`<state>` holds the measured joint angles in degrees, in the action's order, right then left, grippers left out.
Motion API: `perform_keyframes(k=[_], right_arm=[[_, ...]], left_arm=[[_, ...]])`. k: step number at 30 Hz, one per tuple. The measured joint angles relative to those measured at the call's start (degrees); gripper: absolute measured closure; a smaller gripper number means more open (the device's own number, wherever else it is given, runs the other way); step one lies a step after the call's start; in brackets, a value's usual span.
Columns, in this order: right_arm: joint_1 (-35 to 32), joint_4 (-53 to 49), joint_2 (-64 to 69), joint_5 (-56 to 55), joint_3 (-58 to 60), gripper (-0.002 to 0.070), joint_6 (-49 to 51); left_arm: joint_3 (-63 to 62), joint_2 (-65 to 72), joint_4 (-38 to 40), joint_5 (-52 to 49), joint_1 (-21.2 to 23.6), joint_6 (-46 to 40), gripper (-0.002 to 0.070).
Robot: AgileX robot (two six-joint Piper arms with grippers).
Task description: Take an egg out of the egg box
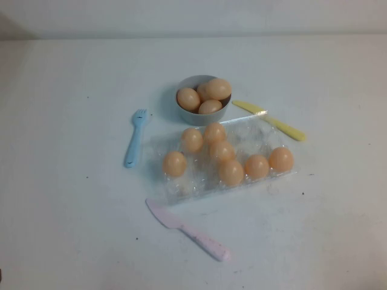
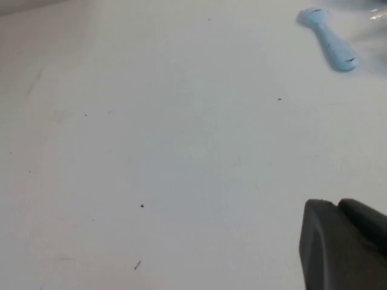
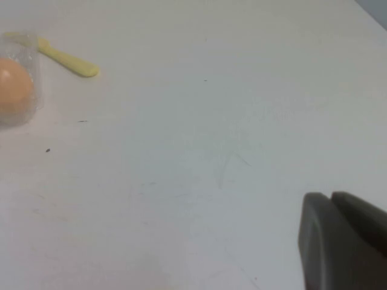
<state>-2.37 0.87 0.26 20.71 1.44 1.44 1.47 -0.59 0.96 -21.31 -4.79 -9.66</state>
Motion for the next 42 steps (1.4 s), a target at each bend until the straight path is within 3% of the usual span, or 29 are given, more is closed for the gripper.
perform_keyframes(k=[28,31,37,42], right_arm=[[0.0,0.0,0.0,0.0,0.0,0.0692,0.0],[0.0,0.0,0.0,0.0,0.0,0.0692,0.0],[0.0,0.0,0.0,0.0,0.0,0.0692,0.0],[0.0,0.0,0.0,0.0,0.0,0.0692,0.0]], left_arm=[[0.0,0.0,-0.3,0.5,0.0,0.0,0.068],[0.0,0.0,4.8,4.2,0.0,3.6,0.0681],[0.0,0.0,29.3,18.6,0.0,21.3,0.068],[0.0,0.0,34.1,23.5,0.0,24.9,0.068]])
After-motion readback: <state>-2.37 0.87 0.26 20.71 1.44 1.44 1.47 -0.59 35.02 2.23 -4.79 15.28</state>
